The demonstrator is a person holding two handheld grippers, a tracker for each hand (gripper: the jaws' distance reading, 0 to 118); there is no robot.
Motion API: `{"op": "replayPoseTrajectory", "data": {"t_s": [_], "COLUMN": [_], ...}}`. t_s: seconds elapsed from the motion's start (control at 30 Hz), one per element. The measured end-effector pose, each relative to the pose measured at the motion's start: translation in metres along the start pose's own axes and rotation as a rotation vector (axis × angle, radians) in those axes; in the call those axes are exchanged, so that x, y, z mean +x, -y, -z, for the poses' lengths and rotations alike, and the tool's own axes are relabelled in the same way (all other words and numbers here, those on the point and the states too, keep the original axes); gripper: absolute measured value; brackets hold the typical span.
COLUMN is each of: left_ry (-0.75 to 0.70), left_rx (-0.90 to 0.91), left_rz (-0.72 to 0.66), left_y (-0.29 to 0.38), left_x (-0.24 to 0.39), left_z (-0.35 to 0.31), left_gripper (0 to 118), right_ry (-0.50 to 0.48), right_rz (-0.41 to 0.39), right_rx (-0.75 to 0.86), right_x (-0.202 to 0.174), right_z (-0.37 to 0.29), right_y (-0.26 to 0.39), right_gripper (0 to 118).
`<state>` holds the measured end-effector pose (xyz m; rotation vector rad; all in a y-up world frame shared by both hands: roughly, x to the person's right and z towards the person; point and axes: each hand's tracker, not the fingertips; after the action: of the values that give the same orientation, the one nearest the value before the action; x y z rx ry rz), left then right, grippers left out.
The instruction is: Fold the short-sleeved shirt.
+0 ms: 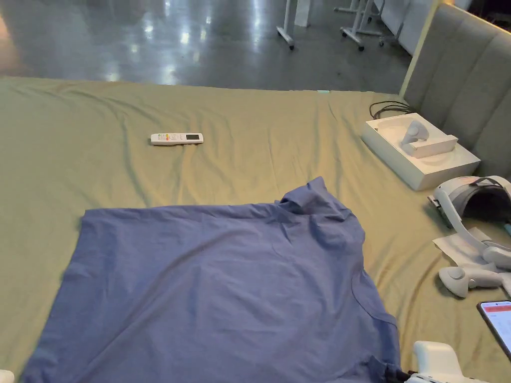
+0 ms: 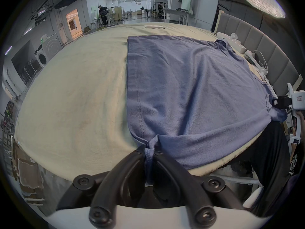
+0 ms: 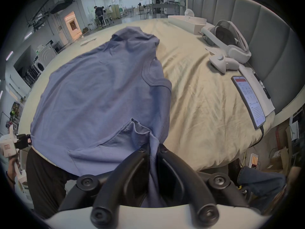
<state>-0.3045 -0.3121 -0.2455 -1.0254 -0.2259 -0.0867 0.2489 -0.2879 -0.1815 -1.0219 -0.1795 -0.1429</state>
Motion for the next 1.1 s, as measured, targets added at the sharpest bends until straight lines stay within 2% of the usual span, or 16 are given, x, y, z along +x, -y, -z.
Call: {"op": "replayPoseTrajectory", "data": {"t_s": [0.17,0.37,0.57,0.7,0.8,0.93,1.03,1.07,1.1], "left_ry": [0.038,0.068,0.090,0.019,0.032,0.000,-0.010,-0.011,-0.013], "left_rx": [0.079,0.139,0.257,0.223,0.211,0.169,0.160,0.156,0.151], "left_rz": [-0.046,-0.078,-0.074,-0.067,-0.083,-0.112,-0.122,-0.127,-0.132], "left_y": [0.001,-0.013,-0.082,-0.145,-0.179,-0.210,-0.221,-0.223,-0.225], "left_x": [0.001,-0.005,-0.012,-0.019,-0.021,-0.025,-0.028,-0.029,-0.030], "left_z": [-0.021,-0.037,-0.045,-0.002,0.030,0.072,0.094,0.102,0.110], "left_gripper": [8,8,8,8,8,8,8,23,48], "right_ry": [-0.044,-0.061,-0.110,-0.199,-0.193,-0.202,-0.179,-0.179,-0.177], "right_rz": [0.080,0.087,0.113,0.221,0.222,0.307,0.325,0.323,0.316], "right_rx": [0.063,0.089,0.164,0.135,0.064,-0.032,-0.083,-0.086,-0.095], "right_x": [0.006,0.006,0.009,0.017,0.012,0.011,0.011,0.011,0.011], "right_z": [-0.021,-0.026,-0.028,0.012,0.051,0.112,0.147,0.155,0.160], "right_y": [0.000,-0.006,-0.064,-0.125,-0.166,-0.203,-0.216,-0.216,-0.216], "right_gripper": [7,7,7,7,7,7,7,8,16]}}
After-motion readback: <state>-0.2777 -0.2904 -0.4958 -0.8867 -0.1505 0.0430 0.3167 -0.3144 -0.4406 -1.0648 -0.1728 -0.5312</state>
